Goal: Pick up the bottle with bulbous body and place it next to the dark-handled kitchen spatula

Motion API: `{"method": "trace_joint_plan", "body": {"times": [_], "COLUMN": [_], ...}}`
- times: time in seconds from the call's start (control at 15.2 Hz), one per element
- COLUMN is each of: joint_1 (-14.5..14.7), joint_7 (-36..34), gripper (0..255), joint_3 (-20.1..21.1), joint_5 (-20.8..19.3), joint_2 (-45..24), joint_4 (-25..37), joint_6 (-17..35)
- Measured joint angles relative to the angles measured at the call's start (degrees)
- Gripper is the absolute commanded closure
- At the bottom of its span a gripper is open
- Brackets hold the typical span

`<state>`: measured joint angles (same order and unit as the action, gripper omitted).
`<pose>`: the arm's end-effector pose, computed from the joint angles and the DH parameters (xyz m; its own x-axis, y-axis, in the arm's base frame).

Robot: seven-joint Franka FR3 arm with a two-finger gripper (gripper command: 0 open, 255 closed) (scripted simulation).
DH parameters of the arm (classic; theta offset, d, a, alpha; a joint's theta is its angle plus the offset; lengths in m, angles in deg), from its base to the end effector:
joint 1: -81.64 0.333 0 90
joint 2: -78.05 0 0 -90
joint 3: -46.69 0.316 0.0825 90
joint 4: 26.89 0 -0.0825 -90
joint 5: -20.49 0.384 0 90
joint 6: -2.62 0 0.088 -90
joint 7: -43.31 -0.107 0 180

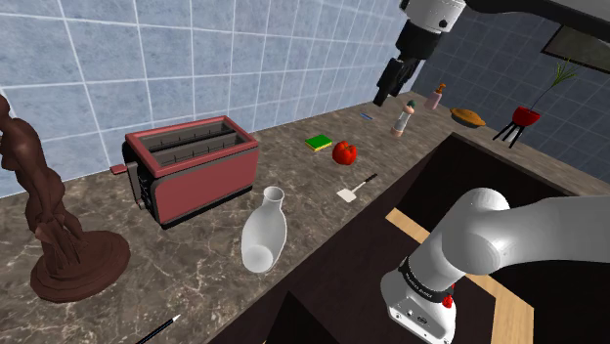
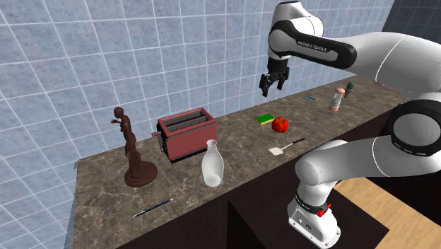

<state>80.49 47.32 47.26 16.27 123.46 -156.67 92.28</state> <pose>0.3043 -0.0098 0.6353 0.9946 0.0569 0.0863 0.0494 -0.9950 0.0865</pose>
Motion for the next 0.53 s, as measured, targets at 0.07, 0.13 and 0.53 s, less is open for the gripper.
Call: {"method": "trace_joint_plan", "body": {"times": [0.07,0.13,0.53], "joint_1": [0.0,0.2,2.48], "joint_7": [0.0,-0.62,-6.98], "gripper": [0,0,0], "joint_3": [0.0,0.52,6.16], "joint_5": [0.0,0.41,4.85], "joint_2": [0.0,0.31,1.3], "joint_4": [0.0,-0.84,-6.82], "joint_6": [0.0,0.55,6.05]}}
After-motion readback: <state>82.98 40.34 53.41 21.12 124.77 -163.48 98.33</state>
